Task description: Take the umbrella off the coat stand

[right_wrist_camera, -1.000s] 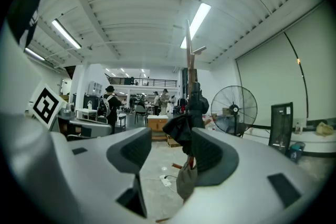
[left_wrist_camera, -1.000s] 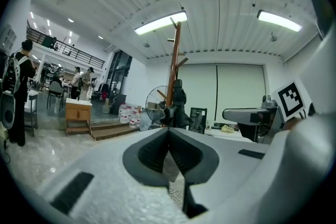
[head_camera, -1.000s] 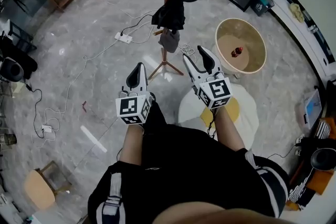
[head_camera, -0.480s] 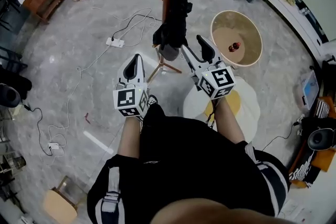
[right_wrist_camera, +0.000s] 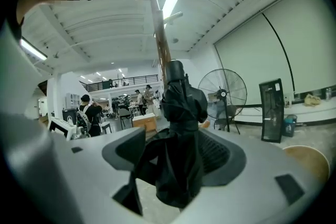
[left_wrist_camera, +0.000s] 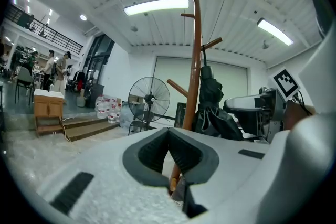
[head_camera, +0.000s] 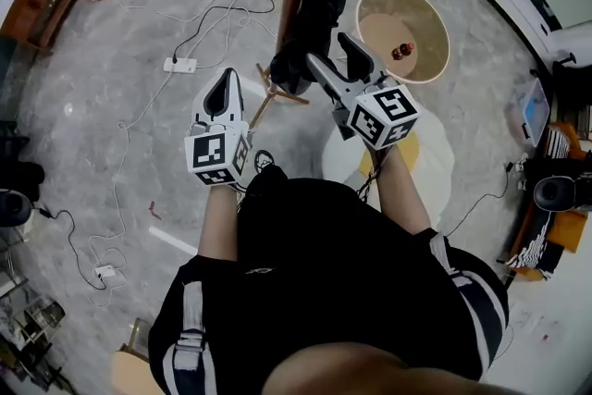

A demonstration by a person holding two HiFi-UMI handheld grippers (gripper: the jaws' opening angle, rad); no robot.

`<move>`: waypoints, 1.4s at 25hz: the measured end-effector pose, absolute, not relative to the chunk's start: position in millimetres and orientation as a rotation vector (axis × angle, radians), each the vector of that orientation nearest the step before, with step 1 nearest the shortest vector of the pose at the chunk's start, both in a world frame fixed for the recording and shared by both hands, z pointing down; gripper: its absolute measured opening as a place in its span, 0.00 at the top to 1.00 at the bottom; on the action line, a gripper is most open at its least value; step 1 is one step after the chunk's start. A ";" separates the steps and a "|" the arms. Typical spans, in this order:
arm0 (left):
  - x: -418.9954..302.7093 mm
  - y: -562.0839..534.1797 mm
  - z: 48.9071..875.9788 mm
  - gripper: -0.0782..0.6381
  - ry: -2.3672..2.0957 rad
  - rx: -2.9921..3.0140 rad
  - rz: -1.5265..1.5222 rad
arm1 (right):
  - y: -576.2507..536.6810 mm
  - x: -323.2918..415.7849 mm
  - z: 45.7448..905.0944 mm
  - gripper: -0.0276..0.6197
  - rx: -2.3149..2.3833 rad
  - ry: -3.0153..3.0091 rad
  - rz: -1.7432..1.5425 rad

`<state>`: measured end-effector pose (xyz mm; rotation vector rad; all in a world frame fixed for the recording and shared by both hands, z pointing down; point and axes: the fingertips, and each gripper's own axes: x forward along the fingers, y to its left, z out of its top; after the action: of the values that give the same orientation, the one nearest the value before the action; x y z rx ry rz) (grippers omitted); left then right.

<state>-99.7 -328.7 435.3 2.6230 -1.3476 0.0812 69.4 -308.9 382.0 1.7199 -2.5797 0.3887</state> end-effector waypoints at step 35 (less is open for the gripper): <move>-74.5 -397.1 471.1 0.90 -1.219 2.609 0.169 | -382.6 60.7 403.1 0.46 1.643 -2.538 0.347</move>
<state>-74.5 -397.1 471.1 2.6090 -1.2185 0.1687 60.7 -382.6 403.1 1.6434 -2.5379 0.3473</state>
